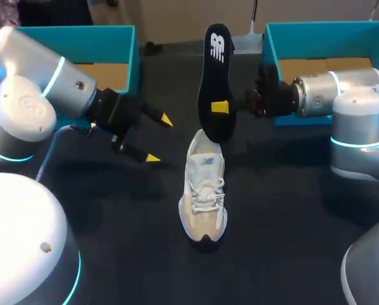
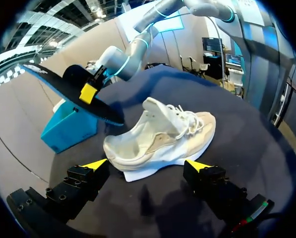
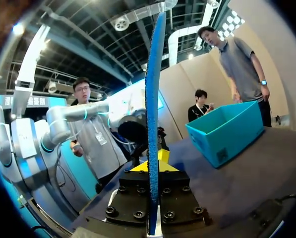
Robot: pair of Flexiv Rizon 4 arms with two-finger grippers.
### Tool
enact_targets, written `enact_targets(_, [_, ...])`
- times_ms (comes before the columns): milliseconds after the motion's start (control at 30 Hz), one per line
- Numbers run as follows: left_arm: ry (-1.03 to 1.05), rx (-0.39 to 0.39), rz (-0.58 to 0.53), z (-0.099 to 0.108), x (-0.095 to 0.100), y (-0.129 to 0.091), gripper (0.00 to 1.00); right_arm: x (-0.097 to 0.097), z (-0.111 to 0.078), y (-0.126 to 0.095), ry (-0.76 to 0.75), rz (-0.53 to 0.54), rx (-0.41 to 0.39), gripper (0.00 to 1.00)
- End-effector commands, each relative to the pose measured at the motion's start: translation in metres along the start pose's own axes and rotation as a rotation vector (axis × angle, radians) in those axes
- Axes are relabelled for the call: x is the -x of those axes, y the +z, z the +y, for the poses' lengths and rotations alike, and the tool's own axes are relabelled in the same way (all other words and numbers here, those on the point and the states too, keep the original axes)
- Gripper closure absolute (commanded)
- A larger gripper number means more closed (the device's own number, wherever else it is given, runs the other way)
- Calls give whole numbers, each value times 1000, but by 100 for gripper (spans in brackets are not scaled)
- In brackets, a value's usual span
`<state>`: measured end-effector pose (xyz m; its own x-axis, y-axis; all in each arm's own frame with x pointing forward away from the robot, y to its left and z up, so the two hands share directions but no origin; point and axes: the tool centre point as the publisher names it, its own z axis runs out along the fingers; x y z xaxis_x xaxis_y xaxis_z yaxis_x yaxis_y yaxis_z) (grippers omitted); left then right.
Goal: Take the shoe out of the shoebox, open the shoe tongue, remove and reinsert the insole, then place the shoe into the shoebox
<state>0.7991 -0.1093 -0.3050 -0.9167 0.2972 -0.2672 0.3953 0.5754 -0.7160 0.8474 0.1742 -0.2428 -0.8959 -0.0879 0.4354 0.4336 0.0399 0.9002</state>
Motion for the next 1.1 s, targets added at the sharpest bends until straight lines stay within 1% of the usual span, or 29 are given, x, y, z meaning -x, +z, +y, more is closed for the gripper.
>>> enact_targets(33, [-20,27,8,6,6,19,0,4,-3,4,2,10,7,100])
enact_targets(233, [-61,47,-2,12,9,31,0,5,-4,9,17,19,17,100])
enact_targets(533, [-84,71,11,14,5,40,0,5,-4,9,17,19,17,100])
enact_targets(600, [-97,87,2,15,4,42,0,5,-4,9,17,19,17,100])
enact_targets(633, [-95,112,-15,15,4,43,0,5,-4,9,17,19,17,100])
enact_targets(667, [-111,104,-30,15,4,44,0,5,-4,9,17,19,17,100])
enact_targets(733, [-122,111,-51,15,6,45,0,5,-4,9,17,19,17,100])
enact_targets(900, [-137,114,-56,14,8,49,0,9,-16,16,31,19,45,100])
enact_targets(1100, [-160,113,-58,15,7,52,0,11,-23,22,35,11,69,100])
